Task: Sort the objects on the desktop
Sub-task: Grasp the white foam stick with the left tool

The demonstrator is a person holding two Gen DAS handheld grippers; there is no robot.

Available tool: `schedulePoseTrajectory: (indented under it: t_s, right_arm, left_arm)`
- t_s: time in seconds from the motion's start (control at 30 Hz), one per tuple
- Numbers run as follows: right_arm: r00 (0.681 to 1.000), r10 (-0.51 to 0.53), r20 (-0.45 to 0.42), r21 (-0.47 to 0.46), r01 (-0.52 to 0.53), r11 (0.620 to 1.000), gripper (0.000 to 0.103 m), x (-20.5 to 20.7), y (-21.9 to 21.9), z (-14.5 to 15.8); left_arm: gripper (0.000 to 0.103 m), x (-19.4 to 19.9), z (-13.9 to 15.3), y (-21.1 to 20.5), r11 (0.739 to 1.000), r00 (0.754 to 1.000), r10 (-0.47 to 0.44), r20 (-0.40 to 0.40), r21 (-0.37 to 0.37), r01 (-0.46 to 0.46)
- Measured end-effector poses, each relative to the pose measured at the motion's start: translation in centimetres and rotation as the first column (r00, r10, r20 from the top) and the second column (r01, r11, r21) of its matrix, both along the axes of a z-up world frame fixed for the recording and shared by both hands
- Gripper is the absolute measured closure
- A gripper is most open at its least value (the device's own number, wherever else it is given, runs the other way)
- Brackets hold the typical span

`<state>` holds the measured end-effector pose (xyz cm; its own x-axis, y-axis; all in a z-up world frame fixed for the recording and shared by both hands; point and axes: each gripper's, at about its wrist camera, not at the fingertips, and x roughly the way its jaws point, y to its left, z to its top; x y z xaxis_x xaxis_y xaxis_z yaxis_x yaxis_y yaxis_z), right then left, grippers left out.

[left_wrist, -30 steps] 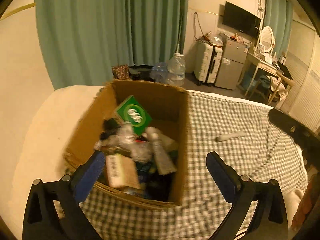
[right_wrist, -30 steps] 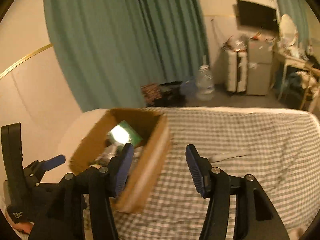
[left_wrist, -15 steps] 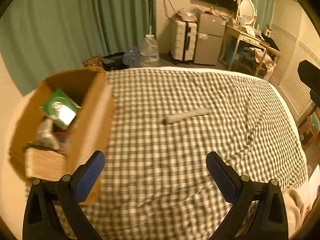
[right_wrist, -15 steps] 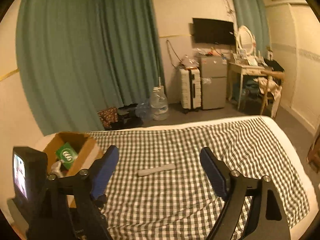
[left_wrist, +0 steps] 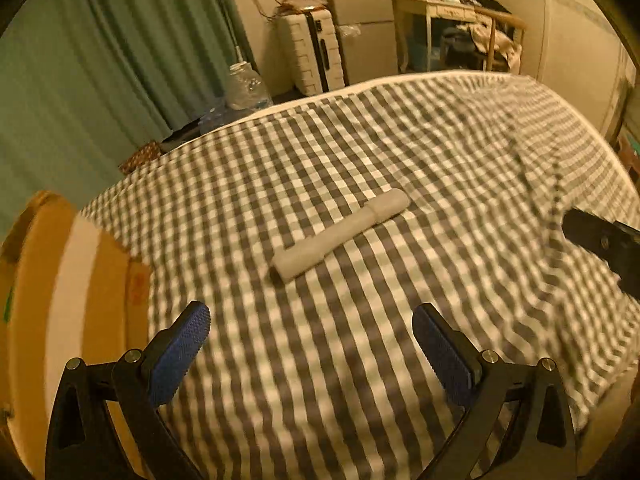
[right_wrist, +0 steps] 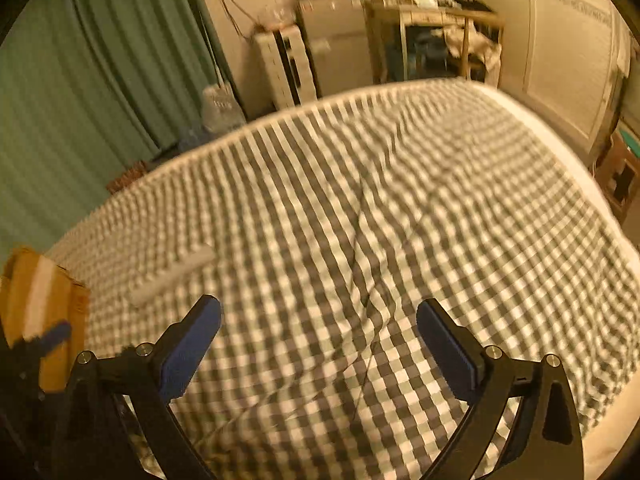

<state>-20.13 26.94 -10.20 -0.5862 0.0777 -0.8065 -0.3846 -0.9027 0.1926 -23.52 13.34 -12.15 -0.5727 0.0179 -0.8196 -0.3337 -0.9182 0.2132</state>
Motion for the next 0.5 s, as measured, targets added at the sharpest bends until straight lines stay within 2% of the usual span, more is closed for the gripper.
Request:
schedulePoseTrajectory:
  t_s: [0.2, 0.27, 0.33, 0.43, 0.47, 0.5]
  right_arm:
    - [0.999, 0.012, 0.044, -0.106, -0.008, 0.994, 0.004, -1.8, 1.3, -2.4]
    - [0.999, -0.028, 0.030, -0.120, 0.032, 0.992, 0.004, -1.9, 2.2, -2.5]
    - [0.998, -0.064, 0.009, -0.144, 0.064, 0.987, 0.004, -1.9, 3.4, -2.4]
    - [0.995, -0.095, -0.018, -0.147, 0.091, 0.985, 0.004, -2.2, 4.7, -2.2]
    - [0.995, -0.100, -0.018, -0.138, 0.097, 0.986, 0.004, -2.2, 5.0, -2.2]
    - [0.995, -0.099, -0.014, -0.137, 0.096, 0.986, 0.004, -2.2, 5.2, -2.3]
  left_arm:
    - [0.000, -6.2, -3.0, 0.4, 0.997, 0.994, 0.071, 0.081, 0.008, -0.072]
    - [0.000, -7.7, -3.4, 0.7, 0.998, 0.996, 0.062, 0.071, -0.001, -0.062]
    - [0.002, -8.9, -4.0, 0.9, 1.000, 0.996, 0.011, 0.091, 0.010, -0.012]
    - [0.026, -8.5, -4.6, 1.2, 0.996, 0.990, -0.073, 0.120, 0.050, 0.068]
    - [0.044, -8.1, -4.4, 1.2, 0.992, 0.986, -0.112, 0.122, 0.072, 0.103]
    - [0.057, -7.6, -4.4, 1.3, 0.988, 0.982, -0.138, 0.130, 0.089, 0.128]
